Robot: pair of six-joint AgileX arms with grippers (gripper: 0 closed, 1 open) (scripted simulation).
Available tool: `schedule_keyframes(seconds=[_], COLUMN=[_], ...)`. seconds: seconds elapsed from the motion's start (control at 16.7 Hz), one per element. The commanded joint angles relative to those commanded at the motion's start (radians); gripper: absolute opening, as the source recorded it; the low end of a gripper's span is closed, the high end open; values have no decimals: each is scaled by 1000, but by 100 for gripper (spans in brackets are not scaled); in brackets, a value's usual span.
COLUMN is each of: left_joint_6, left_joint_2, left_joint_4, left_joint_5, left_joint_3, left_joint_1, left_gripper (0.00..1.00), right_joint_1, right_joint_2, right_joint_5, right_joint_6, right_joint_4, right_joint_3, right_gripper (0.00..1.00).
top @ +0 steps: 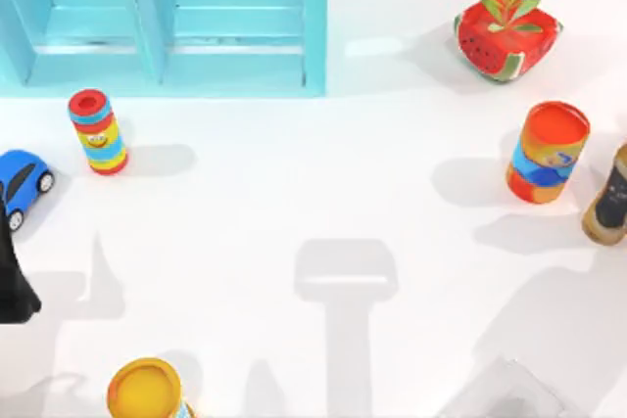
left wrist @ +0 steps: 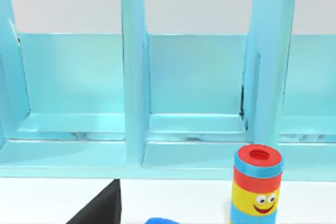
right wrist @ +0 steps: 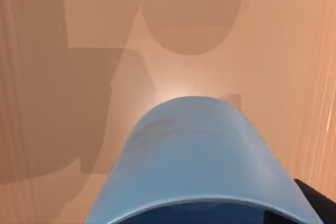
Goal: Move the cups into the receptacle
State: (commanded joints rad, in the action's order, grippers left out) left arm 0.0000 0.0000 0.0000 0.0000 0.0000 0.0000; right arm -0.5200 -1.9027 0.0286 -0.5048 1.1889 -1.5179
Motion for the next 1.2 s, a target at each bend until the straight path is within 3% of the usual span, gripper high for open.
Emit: schedule_keyframes(seconds=[0.06, 0.84, 1.2], left_joint_6=[0, 0, 0], left_joint_2=[0, 0, 0], left_joint_4=[0, 0, 0], left_joint_5=[0, 0, 0], left_joint_3=[0, 0, 0], left_joint_1=[0, 0, 0], left_gripper=[100, 100, 100], right_joint_1=[0, 0, 0], right_joint_2=[0, 0, 0], right_joint_5=[0, 0, 0], right_joint_6=[0, 0, 0], right_joint_4=[0, 0, 0], right_joint_3=[0, 0, 0], right_gripper=[0, 98, 100])
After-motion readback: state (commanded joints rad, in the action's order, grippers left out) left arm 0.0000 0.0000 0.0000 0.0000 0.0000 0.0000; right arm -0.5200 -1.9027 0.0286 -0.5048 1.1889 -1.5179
